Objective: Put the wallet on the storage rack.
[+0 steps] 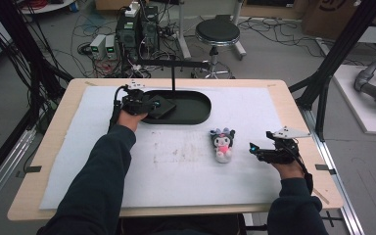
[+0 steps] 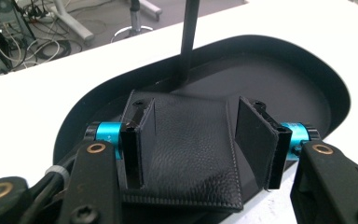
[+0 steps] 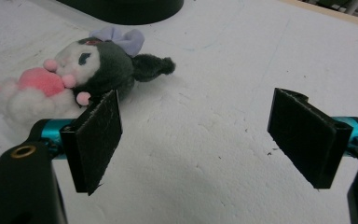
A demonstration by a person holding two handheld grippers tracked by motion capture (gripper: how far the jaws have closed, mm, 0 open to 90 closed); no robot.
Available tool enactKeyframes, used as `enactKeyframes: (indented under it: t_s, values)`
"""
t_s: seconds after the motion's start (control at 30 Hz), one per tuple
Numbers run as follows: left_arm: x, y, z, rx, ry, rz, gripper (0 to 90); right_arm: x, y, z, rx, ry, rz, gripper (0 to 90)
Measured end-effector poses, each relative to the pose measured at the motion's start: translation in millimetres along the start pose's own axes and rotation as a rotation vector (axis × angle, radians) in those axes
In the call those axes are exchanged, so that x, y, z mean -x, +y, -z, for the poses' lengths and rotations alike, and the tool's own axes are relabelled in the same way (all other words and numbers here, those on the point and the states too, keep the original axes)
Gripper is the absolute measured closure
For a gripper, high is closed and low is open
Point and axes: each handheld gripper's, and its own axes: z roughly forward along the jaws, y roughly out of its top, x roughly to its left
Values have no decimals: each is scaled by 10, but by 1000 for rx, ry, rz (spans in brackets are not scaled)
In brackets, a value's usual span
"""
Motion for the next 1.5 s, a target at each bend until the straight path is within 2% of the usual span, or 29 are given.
enactKeyframes:
  t_s: [0.1,0.17,0.27,0.33,0.43,0.47,0.6,0.67,0.73,0.8,0.83,0.9,0.93,1.0,1.07,1.13,1.23,1.27,1.3,1.4,1.5]
  values:
    - [-12,-26,86,32,-15,25,477,-9,1,-4,-1,5,-1,180]
    - [-29,-53,120,20,-14,33,484,-19,2,-7,-5,3,2,180]
    - [-56,-111,116,-25,-19,54,570,-31,10,-10,-2,4,9,180]
    - [-66,-154,89,-55,-32,63,572,-31,11,-10,-2,3,10,180]
    - [-60,-212,19,-142,-45,62,613,-32,11,-14,-5,2,6,180]
    - [-54,-225,-9,-158,-48,58,629,-32,10,-17,-6,3,5,180]
    - [-26,-264,-116,-167,-38,67,639,-32,7,-16,-8,5,5,180]
    - [-16,-302,-192,-193,-22,50,638,-27,6,-13,-5,1,6,179]
    - [-15,-323,-226,-196,-2,49,638,-27,6,-8,-4,3,3,180]
    - [-15,-305,-201,-167,9,53,620,-20,5,-3,0,0,6,180]
    - [-13,-285,-175,-143,10,50,582,-12,1,-2,-1,1,4,180]
    - [-21,-244,-105,-101,4,47,566,-9,-2,-3,-3,0,2,180]
    - [-34,-213,-44,-74,-1,50,507,-10,-3,-8,-3,2,6,179]
    - [-57,-172,58,-48,-3,71,479,-15,-2,-8,-4,4,5,180]
    - [-88,-149,176,-30,9,100,385,-21,2,-8,-5,3,10,180]
    - [-110,-172,317,22,14,112,299,-24,8,-5,2,5,14,180]
    - [-138,-255,537,91,0,117,237,-25,16,-3,7,0,17,179]
    - [-141,-285,611,110,7,115,223,-25,17,-4,8,-1,16,179]
    - [-146,-302,680,115,5,111,223,-26,19,-8,9,-2,12,179]
    - [-146,-360,886,187,18,81,223,-36,20,-22,5,-2,9,179]
    - [-116,-426,1035,243,35,-1,227,-49,30,-33,5,-2,7,179]
